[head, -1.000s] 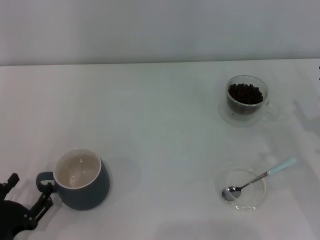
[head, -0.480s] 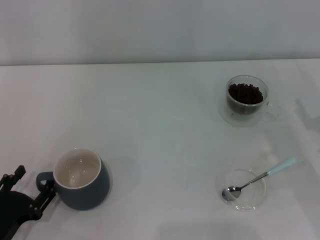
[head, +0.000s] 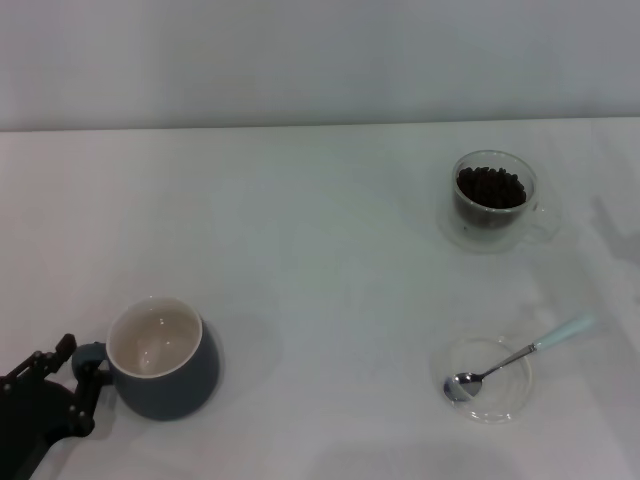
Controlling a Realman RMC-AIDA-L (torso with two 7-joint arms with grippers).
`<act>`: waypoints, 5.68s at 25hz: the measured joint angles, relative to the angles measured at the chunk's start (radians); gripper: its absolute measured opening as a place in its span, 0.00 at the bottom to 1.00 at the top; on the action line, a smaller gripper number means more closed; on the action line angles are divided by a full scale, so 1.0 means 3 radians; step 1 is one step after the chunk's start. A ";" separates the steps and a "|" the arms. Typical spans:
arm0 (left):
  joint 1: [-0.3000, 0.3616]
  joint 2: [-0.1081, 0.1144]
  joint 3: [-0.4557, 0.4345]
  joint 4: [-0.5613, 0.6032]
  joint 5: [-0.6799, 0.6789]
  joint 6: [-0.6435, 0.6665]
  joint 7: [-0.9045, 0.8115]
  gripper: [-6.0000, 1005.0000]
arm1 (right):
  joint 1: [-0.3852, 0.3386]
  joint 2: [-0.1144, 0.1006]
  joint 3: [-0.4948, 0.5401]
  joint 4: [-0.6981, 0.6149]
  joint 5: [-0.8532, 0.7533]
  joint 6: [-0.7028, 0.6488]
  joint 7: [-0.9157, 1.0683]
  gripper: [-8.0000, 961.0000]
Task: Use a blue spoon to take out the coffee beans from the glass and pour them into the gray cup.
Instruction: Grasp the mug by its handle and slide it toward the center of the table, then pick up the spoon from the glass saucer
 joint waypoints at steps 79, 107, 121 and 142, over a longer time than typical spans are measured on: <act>-0.0113 0.0004 0.0010 0.0507 0.0233 -0.0230 0.0511 0.78 | 0.0000 -0.0005 0.0001 -0.0062 -0.0003 0.0026 0.0153 0.86; -0.0057 0.0015 -0.0031 0.0202 -0.1153 0.0465 0.0473 0.86 | -0.0601 -0.0051 -0.1452 0.0019 -0.0180 0.0152 0.2965 0.86; -0.0061 0.0015 -0.0031 0.0179 -0.1318 0.0407 0.0166 0.86 | -0.0571 -0.0016 -0.1554 -0.0019 -0.0243 0.0115 0.3029 0.81; -0.0046 0.0009 -0.0031 0.0180 -0.1322 0.0407 0.0163 0.86 | -0.0573 -0.0011 -0.1664 -0.0021 -0.0229 -0.0163 0.3115 0.16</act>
